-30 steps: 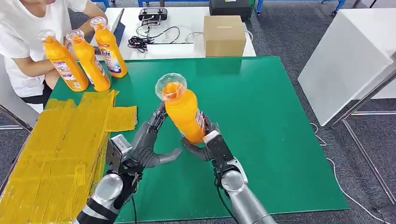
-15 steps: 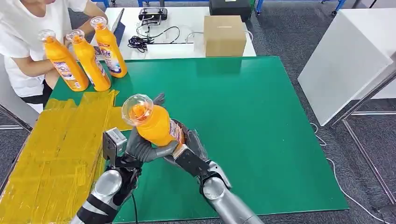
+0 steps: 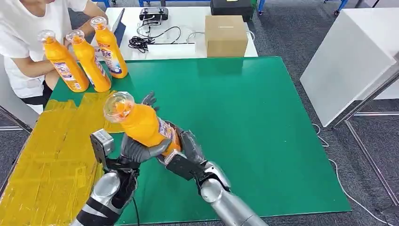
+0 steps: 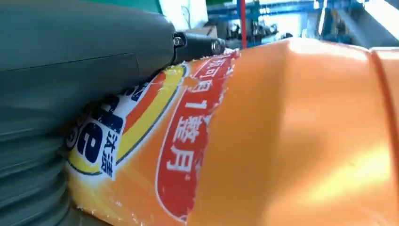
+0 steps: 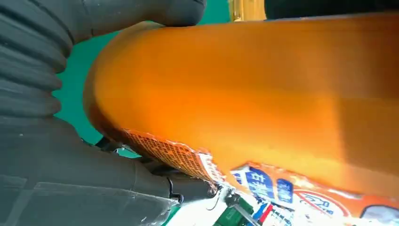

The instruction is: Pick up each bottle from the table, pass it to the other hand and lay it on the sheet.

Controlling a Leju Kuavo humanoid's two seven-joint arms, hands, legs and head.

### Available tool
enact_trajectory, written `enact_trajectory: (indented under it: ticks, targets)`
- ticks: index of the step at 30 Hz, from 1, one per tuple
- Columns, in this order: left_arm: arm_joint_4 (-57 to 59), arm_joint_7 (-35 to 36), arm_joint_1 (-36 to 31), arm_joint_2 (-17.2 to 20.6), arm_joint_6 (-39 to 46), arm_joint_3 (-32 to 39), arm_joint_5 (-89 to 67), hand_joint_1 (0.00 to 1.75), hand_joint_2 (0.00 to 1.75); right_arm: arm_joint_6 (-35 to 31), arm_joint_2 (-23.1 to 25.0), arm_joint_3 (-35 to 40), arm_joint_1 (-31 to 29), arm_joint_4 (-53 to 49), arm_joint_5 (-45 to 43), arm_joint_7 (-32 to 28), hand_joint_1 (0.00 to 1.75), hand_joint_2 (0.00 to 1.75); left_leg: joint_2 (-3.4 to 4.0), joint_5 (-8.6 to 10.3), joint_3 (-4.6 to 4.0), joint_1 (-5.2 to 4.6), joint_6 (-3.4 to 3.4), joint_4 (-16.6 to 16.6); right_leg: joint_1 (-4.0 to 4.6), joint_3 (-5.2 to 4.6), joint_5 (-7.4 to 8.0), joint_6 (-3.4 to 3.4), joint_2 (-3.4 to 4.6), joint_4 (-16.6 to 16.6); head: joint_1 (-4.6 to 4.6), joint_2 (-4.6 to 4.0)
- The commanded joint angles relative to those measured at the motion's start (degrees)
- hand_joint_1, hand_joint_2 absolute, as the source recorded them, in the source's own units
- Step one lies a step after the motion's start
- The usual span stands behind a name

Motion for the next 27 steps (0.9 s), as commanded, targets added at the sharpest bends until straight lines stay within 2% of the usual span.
enact_trajectory:
  ticks: [1, 4, 5, 8, 11, 12, 13, 14, 17, 20, 21, 23, 25, 27]
  targets:
    - [-2.13, -1.15, 0.14, -2.09, 4.86, 2.33, 1.34, 1.75, 1.75, -1.65, -4.12, 5.79, 2.89, -4.36, 0.2, -0.46, 1.75, 1.75, -0.11, -0.03, 0.1, 0.02, -0.02, -0.02, 0.02, 0.18, -0.05, 0.03, -0.14, -0.08, 0.02, 0.0]
    - [-3.42, -2.35, 0.48, -2.1, 6.8, 2.39, 1.05, 1.75, 1.75, -2.28, -5.76, 4.29, 4.25, -8.69, 0.21, -0.52, 1.75, 1.75, -0.15, -0.02, 0.05, 0.02, -0.02, -0.02, 0.02, 0.12, -0.05, 0.02, -0.17, -0.07, 0.02, 0.0]
    - [-3.74, -2.51, 0.33, -1.8, 7.18, 2.31, 0.84, 1.75, 1.75, -2.47, -6.31, 3.59, 4.63, -10.41, 0.19, -0.53, 1.75, 1.75, -0.21, -0.11, 0.24, 0.05, -0.05, 0.0, 0.05, 0.37, -0.14, 0.04, -0.26, -0.11, 0.0, 0.0]
    - [-4.22, -2.67, 0.14, -1.38, 7.7, 2.56, 0.54, 1.75, 1.75, -3.37, -7.22, 1.62, 5.4, -13.67, 0.4, -0.5, 1.75, 1.75, -0.12, 0.01, -0.04, 0.01, -0.02, 0.0, 0.01, 0.03, -0.02, 0.01, -0.14, -0.05, 0.0, 0.0]
    - [-4.34, -3.08, -0.06, -1.13, 8.4, 2.72, -0.24, 1.75, 1.75, -3.69, -7.76, 0.34, 5.7, -14.74, 0.38, -0.4, 1.75, 1.75, -0.17, -0.03, 0.08, 0.01, -0.05, -0.01, 0.01, 0.16, -0.07, 0.01, -0.2, -0.07, 0.0, 0.0]
    - [-4.34, -3.08, -0.06, -1.13, 8.4, 2.72, -0.24, 1.75, 1.75, -3.69, -7.76, 0.34, 5.7, -14.74, 0.38, -0.4, 1.69, 1.75, -0.14, -0.02, 0.07, 0.01, -0.05, -0.02, 0.02, 0.14, -0.05, 0.01, -0.18, -0.08, 0.0, 0.0]
    - [-4.37, -3.63, -0.25, -0.89, 9.49, 2.76, -1.53, 1.75, 1.75, -4.85, -7.51, -1.04, 6.36, -15.58, -0.07, -0.62, 0.96, 1.75, -0.15, 0.01, 0.01, -0.01, -0.03, -0.02, 0.0, 0.06, -0.04, 0.01, -0.19, -0.06, 0.0, 0.0]
    - [-4.37, -4.68, -0.53, -0.67, 11.99, 2.96, -4.35, 1.75, 1.75, -5.46, -7.55, -1.86, 6.87, -16.4, -0.34, -0.8, 0.0, 1.75, -0.14, 0.02, -0.02, 0.0, -0.02, -0.02, 0.01, 0.03, -0.02, 0.01, -0.16, -0.07, 0.02, 0.0]
    - [-3.14, -5.94, -1.9, 0.84, 22.5, 3.69, -17.96, 1.75, 1.75, -7.17, -8.57, -4.58, 9.14, -21.15, -0.96, -0.93, 0.0, 1.75, -0.14, -0.02, 0.08, 0.01, -0.04, -0.02, 0.01, 0.13, -0.06, 0.01, -0.18, -0.07, 0.02, 0.0]
    - [-0.23, -2.56, -3.97, 2.71, 34.05, 6.13, -39.92, 1.75, 1.75, -7.75, -9.91, -8.1, 12.16, -28.36, -1.75, -1.23, 0.0, 1.75, -0.19, -0.04, 0.1, 0.02, -0.07, 0.0, 0.02, 0.17, -0.09, 0.0, -0.24, -0.04, 0.0, 0.0]
    - [0.44, -0.32, -4.12, 1.34, 34.32, 10.94, -52.91, 1.75, 1.75, -7.96, -10.26, -9.08, 12.88, -30.16, -1.67, -1.2, 0.0, 1.75, -0.23, 0.01, 0.04, -0.01, -0.05, -0.02, -0.01, 0.11, -0.07, 0.01, -0.26, -0.03, 0.0, 0.0]
    - [2.92, 5.02, -5.97, 1.71, 34.32, 14.04, -67.94, 1.75, 1.75, -7.4, -10.71, -11.28, 14.3, -33.8, -2.61, -1.5, 0.0, 1.75, -0.24, 0.01, 0.02, -0.03, -0.03, -0.02, -0.04, 0.07, -0.05, 0.02, -0.26, -0.03, -0.02, 0.0]
    - [6.48, 13.11, -8.78, 4.08, 34.32, 15.3, -85.14, 1.75, 1.75, -7.35, -10.85, -13.16, 15.39, -36.37, -2.75, -1.86, 0.0, 1.75, -0.2, -0.01, 0.05, -0.01, -0.04, 0.0, -0.01, 0.11, -0.06, 0.02, -0.24, -0.02, 0.0, 0.0]
    - [14.31, 22.47, -13.0, 8.37, 31.99, 13.79, -98.12, 1.75, 1.75, -7.56, -10.72, -14.89, 16.21, -38.22, -2.94, -2.26, 0.0, 1.75, -0.17, 0.04, -0.02, -0.04, -0.03, -0.03, -0.04, 0.01, -0.02, 0.01, -0.21, -0.01, 0.02, 0.0]
